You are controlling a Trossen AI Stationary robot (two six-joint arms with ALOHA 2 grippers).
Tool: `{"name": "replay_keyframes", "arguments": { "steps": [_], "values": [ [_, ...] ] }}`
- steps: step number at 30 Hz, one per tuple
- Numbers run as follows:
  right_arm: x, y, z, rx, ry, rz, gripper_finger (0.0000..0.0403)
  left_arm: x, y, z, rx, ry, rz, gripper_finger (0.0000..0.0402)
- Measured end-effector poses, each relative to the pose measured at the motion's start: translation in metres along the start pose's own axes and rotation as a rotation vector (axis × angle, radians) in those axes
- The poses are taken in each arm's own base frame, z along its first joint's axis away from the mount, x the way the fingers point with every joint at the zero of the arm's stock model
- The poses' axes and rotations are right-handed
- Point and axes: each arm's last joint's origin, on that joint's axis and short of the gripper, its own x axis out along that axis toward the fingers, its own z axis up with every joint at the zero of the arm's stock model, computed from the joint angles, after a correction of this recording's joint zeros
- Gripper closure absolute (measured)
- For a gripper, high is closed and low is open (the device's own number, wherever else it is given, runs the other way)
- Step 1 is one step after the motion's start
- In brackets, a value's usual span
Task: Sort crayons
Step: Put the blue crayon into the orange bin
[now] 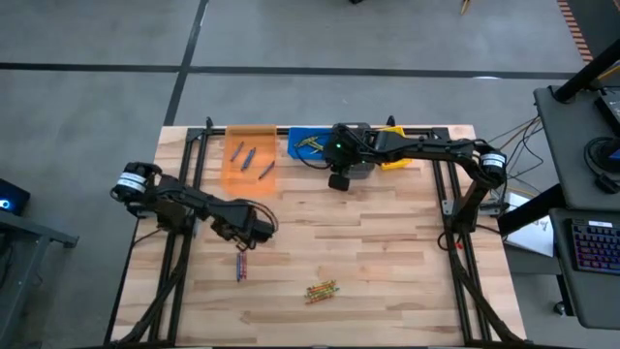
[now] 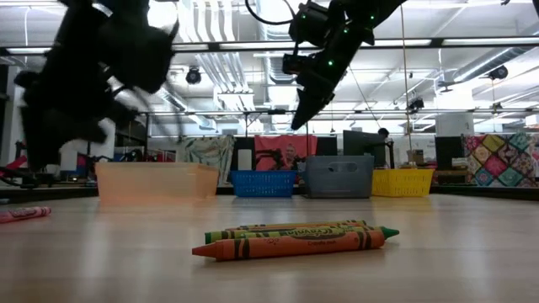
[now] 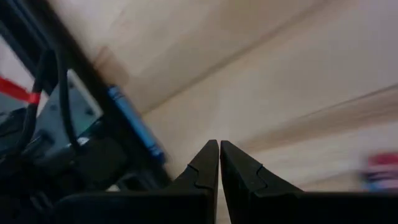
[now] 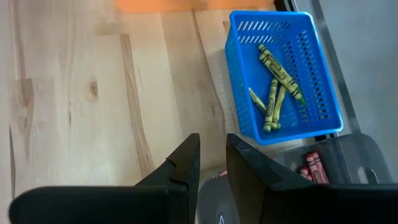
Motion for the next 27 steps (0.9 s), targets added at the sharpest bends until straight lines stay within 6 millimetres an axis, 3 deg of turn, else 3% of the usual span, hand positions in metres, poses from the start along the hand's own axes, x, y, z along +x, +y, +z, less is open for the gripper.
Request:
{"name": "replay_keyframes", "arguments": {
  "steps": [6,10,27],
  "values": [
    [0.0,0.0,0.001,0.001,-0.011,-0.003,0.0332,0.037,0.022,0.002,-0.063,0.138,0.121,0.0402],
    [0.0,0.0,0.001,-0.001,-0.013,-0.003,0.0328,0.051,0.031,0.0,-0.092,0.185,0.166,0.0402],
    [0.0,0.0,0.002,0.0,-0.02,-0.005,0.0332,0.053,0.042,0.011,-0.212,0.266,0.189,0.0402]
  ]
}}
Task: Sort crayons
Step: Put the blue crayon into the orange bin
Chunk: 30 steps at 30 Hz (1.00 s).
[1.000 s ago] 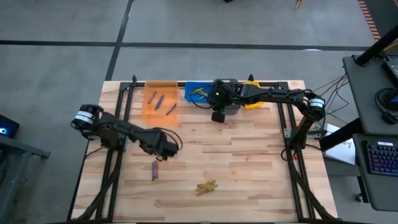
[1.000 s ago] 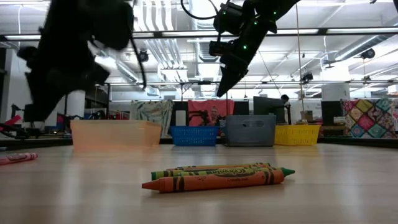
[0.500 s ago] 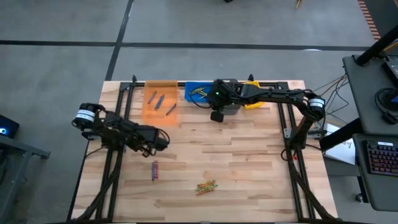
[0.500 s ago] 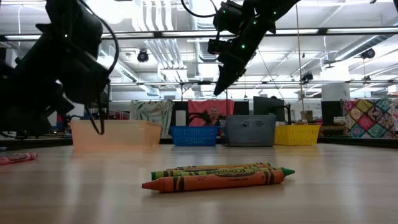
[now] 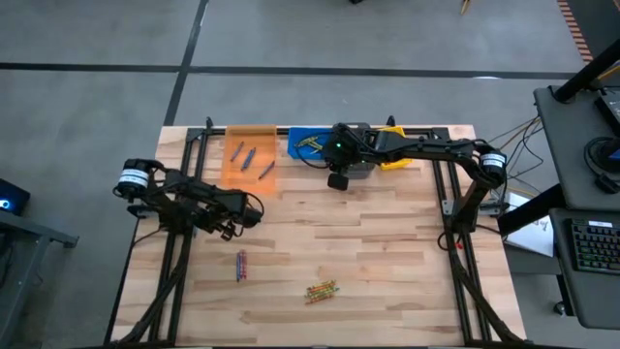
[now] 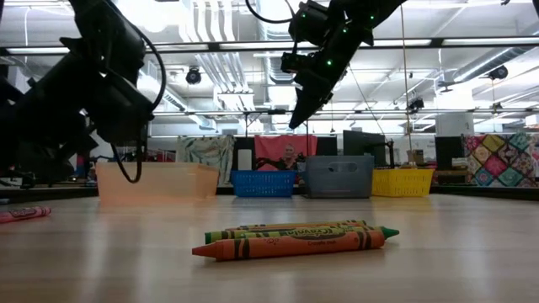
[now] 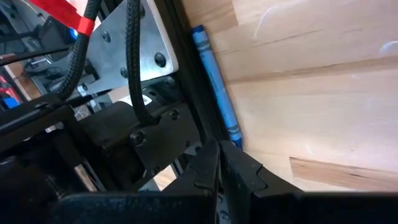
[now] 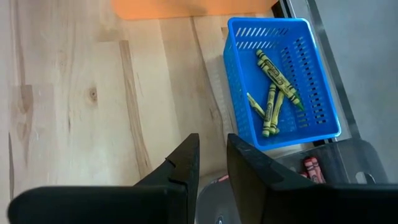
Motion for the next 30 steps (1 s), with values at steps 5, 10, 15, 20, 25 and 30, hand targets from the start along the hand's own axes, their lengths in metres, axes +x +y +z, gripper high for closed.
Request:
{"name": "replay_keyframes", "arguments": {
  "steps": [5,10,15,20,25,30],
  "values": [
    [0.0,0.0,0.0,-0.009,0.0,0.0,0.0325,-0.001,-0.001,0.003,0.003,-0.017,-0.02,0.0402],
    [0.0,0.0,0.0,-0.019,0.0,0.0,0.0321,-0.015,-0.019,-0.003,0.004,-0.192,-0.235,0.0402],
    [0.0,0.0,0.0,-0.026,0.0,0.0,0.0328,-0.025,-0.018,-0.009,-0.081,-0.391,-0.393,0.0402],
    [0.0,0.0,0.0,-0.026,-0.004,-0.001,0.0333,-0.016,0.004,-0.019,-0.136,-0.521,-0.416,0.0402],
    [0.0,-0.001,0.005,-0.023,-0.049,-0.013,0.0335,-0.001,0.013,-0.025,-0.223,-0.653,-0.45,0.0402],
    [0.0,-0.002,0.008,-0.02,-0.081,-0.021,0.0335,0.003,0.004,-0.027,-0.267,-0.534,-0.416,0.0402]
  ]
}}
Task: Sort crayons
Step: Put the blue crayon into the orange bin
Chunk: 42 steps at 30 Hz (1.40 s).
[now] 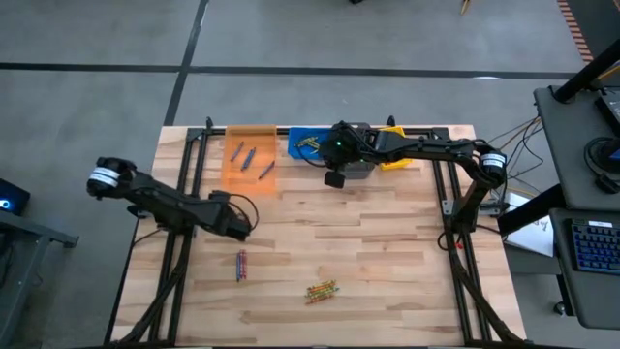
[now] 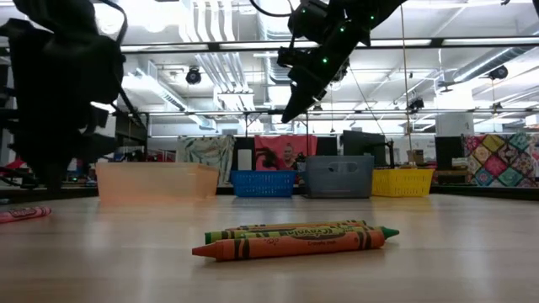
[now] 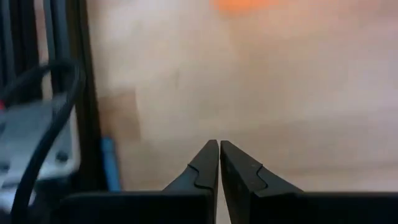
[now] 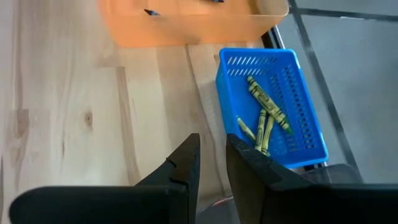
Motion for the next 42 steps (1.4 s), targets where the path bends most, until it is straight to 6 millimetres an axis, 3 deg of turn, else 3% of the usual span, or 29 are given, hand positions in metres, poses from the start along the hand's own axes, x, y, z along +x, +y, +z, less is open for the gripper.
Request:
{"name": "replay_keyframes", "arguments": {
  "steps": [7,20,32,37,42],
  "values": [
    [0.0,-0.001,0.003,0.002,-0.028,-0.008,0.0335,0.014,-0.009,-0.01,0.137,0.182,0.141,0.0402],
    [0.0,-0.002,0.007,0.006,-0.073,-0.02,0.0335,0.031,-0.015,-0.017,0.223,0.226,0.3,0.0401],
    [0.0,-0.002,0.007,-0.014,-0.074,-0.021,0.0335,-0.02,-0.027,0.004,0.287,0.068,0.313,0.0401],
    [0.0,-0.002,0.007,-0.034,-0.07,-0.02,0.0335,-0.039,-0.011,0.012,0.329,0.111,0.237,0.0401],
    [0.0,-0.002,0.007,-0.047,-0.07,-0.021,0.0335,-0.047,0.013,0.014,0.31,0.339,0.283,0.0401]
  ]
}}
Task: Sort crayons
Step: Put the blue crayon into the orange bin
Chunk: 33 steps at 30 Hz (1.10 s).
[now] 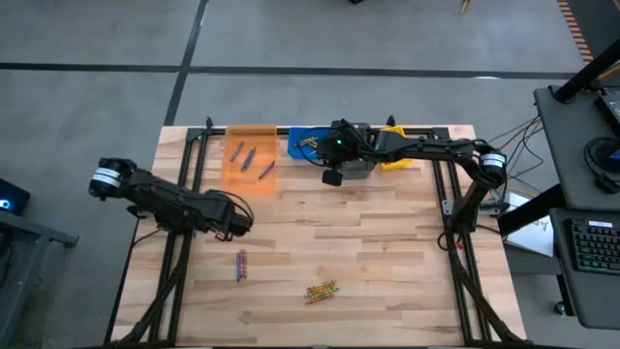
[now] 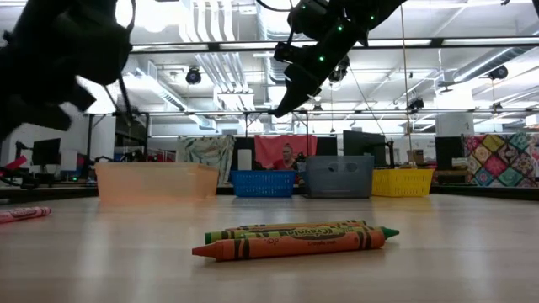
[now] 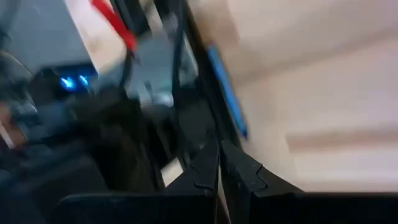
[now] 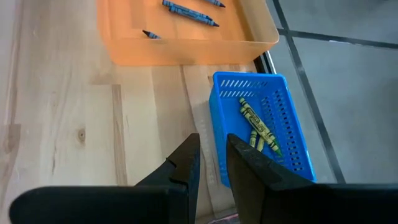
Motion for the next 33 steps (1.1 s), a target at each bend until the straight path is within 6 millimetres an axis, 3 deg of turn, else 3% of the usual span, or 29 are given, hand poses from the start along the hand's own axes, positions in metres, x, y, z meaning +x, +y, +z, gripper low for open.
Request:
{"name": "replay_keyframes", "arguments": {
  "steps": [6,11,21,33],
  "values": [
    [0.0,0.0,0.0,-0.004,0.0,0.0,0.0335,0.016,0.0,-0.006,0.014,0.184,-0.085,0.0402],
    [0.0,0.0,0.0,-0.011,0.0,0.0,0.0335,0.019,-0.008,-0.005,-0.015,0.193,-0.061,0.0402],
    [0.0,0.0,0.0,-0.036,0.004,0.001,0.0335,0.031,-0.024,0.004,-0.148,0.021,0.077,0.0402],
    [0.0,0.0,0.0,-0.053,0.004,0.001,0.0335,0.045,-0.041,0.01,-0.394,-0.048,0.171,0.0402]
  ]
}}
